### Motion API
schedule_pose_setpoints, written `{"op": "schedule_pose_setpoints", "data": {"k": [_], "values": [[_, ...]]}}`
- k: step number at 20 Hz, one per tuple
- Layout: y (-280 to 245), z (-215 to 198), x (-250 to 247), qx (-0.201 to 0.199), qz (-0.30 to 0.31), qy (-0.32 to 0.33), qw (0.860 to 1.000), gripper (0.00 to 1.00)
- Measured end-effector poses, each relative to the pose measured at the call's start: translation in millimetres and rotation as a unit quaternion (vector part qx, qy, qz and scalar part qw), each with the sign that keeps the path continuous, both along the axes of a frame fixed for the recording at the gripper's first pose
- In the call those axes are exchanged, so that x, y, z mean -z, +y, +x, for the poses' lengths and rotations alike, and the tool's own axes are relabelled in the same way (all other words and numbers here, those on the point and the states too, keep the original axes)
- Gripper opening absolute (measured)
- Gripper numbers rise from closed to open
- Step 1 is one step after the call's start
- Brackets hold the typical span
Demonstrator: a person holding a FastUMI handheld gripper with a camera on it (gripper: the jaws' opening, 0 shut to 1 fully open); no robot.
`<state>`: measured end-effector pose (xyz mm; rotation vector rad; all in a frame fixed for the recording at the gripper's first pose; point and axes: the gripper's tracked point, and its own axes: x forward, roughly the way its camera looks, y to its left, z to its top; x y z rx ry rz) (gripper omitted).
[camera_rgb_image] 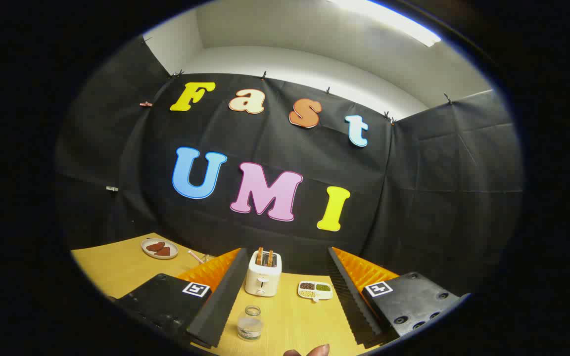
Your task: Take the bottle from table, then pour the juice into the cup, finally place the bottle on the coaster
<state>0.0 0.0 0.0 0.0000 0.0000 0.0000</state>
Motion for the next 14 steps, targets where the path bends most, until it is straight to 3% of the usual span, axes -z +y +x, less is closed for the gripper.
{"op": "schedule_pose_setpoints", "data": {"k": [14], "values": [[7.0, -7.6, 26.6, -0.009, 0.021, 0.023, 0.999, 0.97]]}}
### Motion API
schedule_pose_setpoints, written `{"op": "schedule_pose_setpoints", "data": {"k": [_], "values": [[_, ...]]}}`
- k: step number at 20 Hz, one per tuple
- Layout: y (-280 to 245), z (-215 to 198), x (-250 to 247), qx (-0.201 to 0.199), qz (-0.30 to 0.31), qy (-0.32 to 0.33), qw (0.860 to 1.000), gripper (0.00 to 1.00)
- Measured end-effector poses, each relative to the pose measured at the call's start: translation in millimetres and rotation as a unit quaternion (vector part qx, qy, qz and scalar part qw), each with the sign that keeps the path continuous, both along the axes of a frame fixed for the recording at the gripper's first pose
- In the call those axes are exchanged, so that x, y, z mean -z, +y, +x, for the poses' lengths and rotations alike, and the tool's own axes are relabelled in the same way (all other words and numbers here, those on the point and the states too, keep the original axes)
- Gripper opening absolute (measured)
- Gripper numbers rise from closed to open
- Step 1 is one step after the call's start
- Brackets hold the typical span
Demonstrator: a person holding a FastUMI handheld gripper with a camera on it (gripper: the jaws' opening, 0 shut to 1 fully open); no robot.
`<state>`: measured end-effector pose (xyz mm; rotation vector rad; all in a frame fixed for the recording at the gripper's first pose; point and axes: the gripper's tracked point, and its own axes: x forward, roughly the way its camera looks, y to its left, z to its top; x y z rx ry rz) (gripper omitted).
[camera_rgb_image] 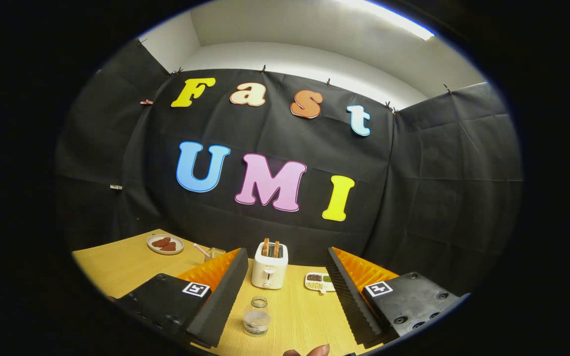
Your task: Take the bottle from table, then pour the juice into the cup, finally place the bottle on the coaster
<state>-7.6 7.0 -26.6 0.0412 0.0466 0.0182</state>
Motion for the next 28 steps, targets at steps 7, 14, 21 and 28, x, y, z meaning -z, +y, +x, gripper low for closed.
{"op": "schedule_pose_setpoints", "data": {"k": [7, 14, 21, 28], "values": [[-2.5, -4.4, 3.7, 0.000, -0.003, 0.003, 1.000, 0.97], [4.1, -6.5, 19.1, -0.006, -0.003, 0.012, 1.000, 0.97], [35.1, -6.6, 79.3, -0.035, 0.015, 0.034, 0.999, 0.97], [59.4, 3.6, 188.9, -0.046, 0.032, 0.083, 0.995, 0.97]]}}
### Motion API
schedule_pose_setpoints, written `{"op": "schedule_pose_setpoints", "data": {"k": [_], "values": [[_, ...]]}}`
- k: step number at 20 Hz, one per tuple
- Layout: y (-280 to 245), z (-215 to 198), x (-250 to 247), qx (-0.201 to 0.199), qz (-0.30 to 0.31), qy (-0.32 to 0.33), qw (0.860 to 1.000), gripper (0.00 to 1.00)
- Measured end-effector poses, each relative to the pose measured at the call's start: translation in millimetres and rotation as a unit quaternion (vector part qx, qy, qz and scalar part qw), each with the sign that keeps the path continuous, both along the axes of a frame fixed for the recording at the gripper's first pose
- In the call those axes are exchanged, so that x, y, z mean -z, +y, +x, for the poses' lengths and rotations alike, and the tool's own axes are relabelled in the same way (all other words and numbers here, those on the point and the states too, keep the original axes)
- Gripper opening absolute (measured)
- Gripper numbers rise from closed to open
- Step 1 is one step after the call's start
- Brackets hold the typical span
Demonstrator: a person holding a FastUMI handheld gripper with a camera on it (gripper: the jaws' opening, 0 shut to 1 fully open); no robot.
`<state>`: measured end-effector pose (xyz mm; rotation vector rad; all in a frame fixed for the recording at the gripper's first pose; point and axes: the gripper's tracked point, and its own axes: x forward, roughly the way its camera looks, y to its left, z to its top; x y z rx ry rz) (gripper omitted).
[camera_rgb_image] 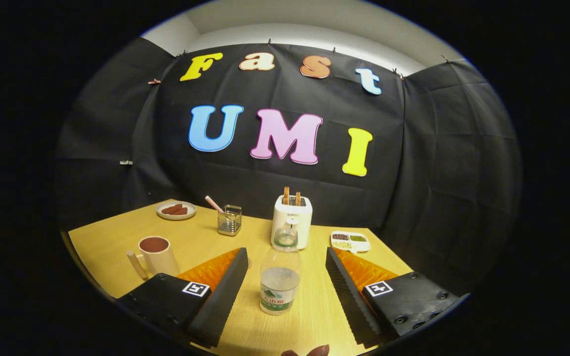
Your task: Take the bottle from table, then pour the juice into the cup, finally place the bottle on the coaster
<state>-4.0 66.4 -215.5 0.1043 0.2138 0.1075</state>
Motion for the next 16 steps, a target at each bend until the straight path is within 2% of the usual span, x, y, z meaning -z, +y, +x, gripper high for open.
{"op": "schedule_pose_setpoints", "data": {"k": [8, 13, 16], "values": [[17.2, 31.9, 67.9, -0.007, 0.008, 0.017, 1.000, 0.97], [27.6, 39.7, 89.1, -0.011, 0.012, 0.025, 1.000, 0.97], [21.6, 47.8, 94.5, 0.003, 0.024, 0.028, 0.999, 0.97]]}}
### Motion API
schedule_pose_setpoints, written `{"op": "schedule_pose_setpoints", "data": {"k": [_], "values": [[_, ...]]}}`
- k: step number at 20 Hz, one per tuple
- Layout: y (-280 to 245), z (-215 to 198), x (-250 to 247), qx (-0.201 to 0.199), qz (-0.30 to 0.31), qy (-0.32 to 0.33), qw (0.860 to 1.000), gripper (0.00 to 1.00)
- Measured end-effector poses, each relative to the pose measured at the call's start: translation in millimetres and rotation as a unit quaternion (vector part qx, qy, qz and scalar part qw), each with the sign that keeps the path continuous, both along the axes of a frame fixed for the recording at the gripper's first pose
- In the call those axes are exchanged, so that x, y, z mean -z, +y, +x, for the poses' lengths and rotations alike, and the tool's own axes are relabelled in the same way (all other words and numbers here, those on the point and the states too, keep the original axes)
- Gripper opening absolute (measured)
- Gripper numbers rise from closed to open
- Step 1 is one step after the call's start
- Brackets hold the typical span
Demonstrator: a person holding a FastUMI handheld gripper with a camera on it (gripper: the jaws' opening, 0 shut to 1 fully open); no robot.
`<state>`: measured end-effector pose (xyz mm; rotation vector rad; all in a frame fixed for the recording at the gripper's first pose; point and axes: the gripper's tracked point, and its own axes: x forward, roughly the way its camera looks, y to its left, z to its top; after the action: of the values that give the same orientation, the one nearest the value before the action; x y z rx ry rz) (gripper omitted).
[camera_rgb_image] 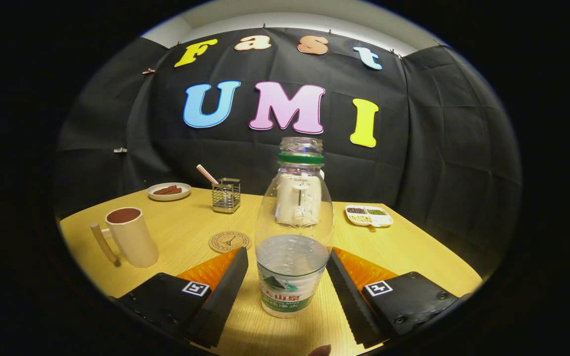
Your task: Take the bottle from table, then pour the juice into the cup, finally place the bottle on the coaster
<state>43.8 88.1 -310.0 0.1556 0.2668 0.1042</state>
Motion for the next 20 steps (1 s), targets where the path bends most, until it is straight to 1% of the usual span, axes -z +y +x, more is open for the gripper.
{"op": "schedule_pose_setpoints", "data": {"k": [1, 3, 4, 5, 7, 9, 13, 18, 20], "values": [[-2.9, 2.2, 2.0, 0.007, 0.000, 0.000, 1.000, 0.97], [-2.5, 4.0, 7.8, 0.009, -0.002, 0.008, 1.000, 0.96], [-3.8, 12.0, 8.0, 0.010, -0.005, 0.008, 1.000, 0.88], [-3.2, 8.1, 7.9, 0.008, -0.012, 0.019, 1.000, 0.79], [-6.9, 8.4, 1.3, 0.010, -0.031, 0.023, 0.999, 0.75], [-5.5, 8.4, -17.4, 0.003, -0.050, 0.011, 0.999, 0.73], [-5.5, 14.1, -52.0, -0.004, -0.112, -0.013, 0.994, 0.74], [12.8, 14.7, -77.2, -0.036, -0.148, 0.002, 0.988, 0.73], [15.8, 9.2, -90.4, -0.036, -0.179, -0.006, 0.983, 0.73]]}}
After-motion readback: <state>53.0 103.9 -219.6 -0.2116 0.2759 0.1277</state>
